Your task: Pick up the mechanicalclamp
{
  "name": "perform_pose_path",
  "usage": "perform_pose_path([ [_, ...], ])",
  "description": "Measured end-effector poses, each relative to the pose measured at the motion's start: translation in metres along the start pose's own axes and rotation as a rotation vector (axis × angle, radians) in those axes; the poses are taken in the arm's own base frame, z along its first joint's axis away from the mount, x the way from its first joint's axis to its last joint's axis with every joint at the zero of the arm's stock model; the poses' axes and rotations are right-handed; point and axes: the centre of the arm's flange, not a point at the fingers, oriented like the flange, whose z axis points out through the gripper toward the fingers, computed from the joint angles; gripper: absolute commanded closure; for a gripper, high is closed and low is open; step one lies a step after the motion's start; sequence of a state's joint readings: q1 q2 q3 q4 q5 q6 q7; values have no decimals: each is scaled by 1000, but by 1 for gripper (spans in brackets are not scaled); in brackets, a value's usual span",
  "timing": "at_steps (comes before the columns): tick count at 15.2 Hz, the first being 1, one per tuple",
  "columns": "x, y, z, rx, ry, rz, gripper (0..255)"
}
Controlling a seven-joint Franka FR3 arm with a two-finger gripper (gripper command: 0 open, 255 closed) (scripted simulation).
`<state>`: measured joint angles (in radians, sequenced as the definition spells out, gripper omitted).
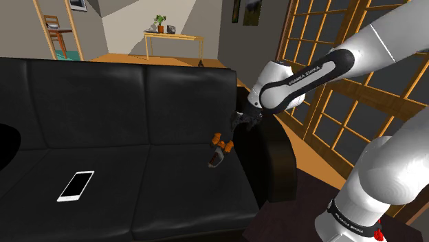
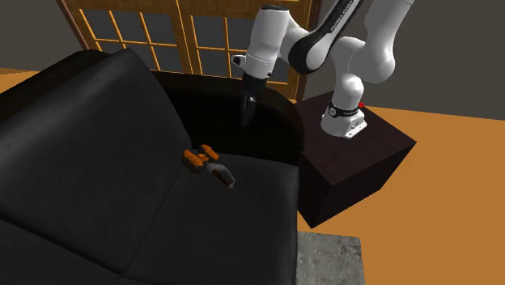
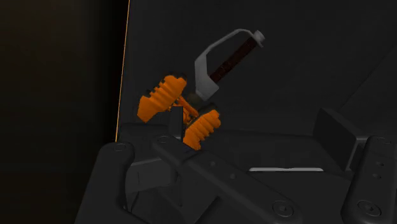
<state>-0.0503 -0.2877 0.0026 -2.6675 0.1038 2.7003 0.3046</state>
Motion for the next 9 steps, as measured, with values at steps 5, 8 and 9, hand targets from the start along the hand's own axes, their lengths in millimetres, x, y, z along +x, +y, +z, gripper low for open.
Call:
perform_pose_path([
  [5,9,3,86,8,-2,104,0],
  [8,16,5,126,20,16,165,0],
  [9,22,1,137,30,38,181,0],
])
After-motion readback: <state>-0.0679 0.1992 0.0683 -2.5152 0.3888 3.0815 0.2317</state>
